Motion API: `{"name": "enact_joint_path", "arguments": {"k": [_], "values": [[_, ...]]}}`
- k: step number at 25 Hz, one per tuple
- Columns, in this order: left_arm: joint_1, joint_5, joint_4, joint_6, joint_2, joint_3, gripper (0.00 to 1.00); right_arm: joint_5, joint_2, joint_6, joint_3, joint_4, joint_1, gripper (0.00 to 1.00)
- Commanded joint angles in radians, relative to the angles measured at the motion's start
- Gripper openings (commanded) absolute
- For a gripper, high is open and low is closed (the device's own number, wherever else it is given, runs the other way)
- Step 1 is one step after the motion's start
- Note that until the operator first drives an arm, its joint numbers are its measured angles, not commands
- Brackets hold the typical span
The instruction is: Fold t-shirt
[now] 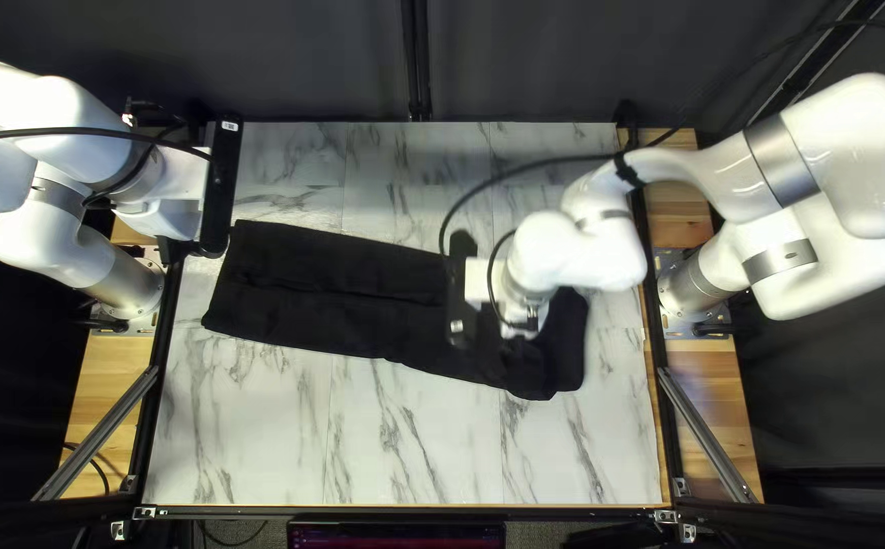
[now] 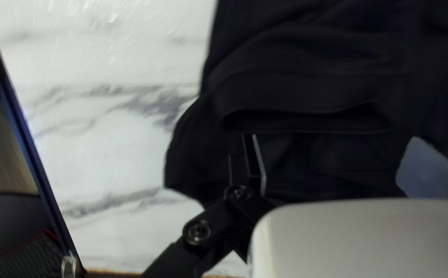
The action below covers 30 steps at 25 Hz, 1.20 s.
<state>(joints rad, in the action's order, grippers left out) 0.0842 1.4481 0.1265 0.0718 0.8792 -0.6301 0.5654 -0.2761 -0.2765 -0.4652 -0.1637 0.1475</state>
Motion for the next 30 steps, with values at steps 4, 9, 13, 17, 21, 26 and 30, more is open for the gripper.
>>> {"name": "enact_joint_path", "arguments": {"k": [4,9,13,17,21,26,30], "values": [[0.0,0.0,0.0,0.0,0.0,0.0,1.0,-0.149,0.121,-0.11,0.009,0.027,0.002,1.0],[0.0,0.0,0.0,0.0,0.0,0.0,1.0,-0.119,0.173,-0.141,-0.03,0.102,-0.001,0.43],[0.0,0.0,0.0,0.0,0.0,0.0,1.0,-0.081,0.174,-0.172,-0.039,0.155,0.0,0.0],[0.0,0.0,0.0,0.0,0.0,0.0,1.0,-0.041,0.175,-0.2,-0.047,0.184,0.006,0.0],[0.0,0.0,0.0,0.0,0.0,0.0,1.0,0.021,0.164,-0.232,-0.08,0.211,0.019,0.0],[0.0,0.0,0.0,0.0,0.0,0.0,1.0,0.111,0.185,-0.267,-0.183,0.258,0.05,0.0],[0.0,0.0,0.0,0.0,0.0,0.0,1.0,0.152,0.199,-0.295,-0.238,0.28,0.074,0.0]]}}
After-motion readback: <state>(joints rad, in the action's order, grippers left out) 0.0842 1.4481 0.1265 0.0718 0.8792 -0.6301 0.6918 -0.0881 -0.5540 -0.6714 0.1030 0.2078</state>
